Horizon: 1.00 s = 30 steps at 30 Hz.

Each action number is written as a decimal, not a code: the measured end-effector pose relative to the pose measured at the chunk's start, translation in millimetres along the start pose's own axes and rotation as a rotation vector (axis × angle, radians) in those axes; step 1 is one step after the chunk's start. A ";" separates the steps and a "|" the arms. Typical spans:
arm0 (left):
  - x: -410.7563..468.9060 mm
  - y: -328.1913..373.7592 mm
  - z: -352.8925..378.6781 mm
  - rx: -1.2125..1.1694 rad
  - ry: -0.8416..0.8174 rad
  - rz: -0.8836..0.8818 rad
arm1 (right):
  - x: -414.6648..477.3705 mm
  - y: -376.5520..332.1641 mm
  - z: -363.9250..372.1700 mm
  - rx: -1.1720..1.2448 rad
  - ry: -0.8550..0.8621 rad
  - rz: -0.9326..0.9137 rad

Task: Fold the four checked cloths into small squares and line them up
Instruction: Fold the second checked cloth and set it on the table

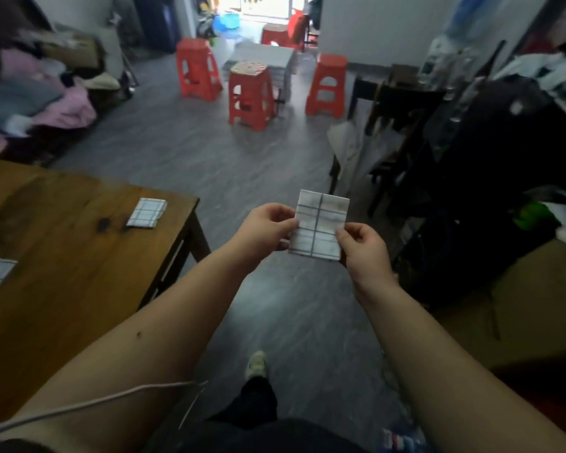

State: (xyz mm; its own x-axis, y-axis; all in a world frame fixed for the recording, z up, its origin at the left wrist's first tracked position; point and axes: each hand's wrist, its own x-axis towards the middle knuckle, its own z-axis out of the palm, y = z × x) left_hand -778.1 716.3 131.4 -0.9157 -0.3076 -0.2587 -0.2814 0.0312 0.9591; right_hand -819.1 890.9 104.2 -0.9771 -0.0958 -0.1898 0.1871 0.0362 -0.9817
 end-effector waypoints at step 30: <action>573.5 89.7 -209.0 -0.223 0.546 -0.053 | 618.5 -109.3 358.3 -0.199 -0.569 -0.056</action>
State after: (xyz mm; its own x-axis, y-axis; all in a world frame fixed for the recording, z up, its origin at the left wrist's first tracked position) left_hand -1268.5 344.0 93.1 -0.6047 -0.7503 -0.2672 -0.2019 -0.1801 0.9627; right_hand -1407.7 471.3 87.8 -0.7673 -0.6179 -0.1713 0.0605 0.1962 -0.9787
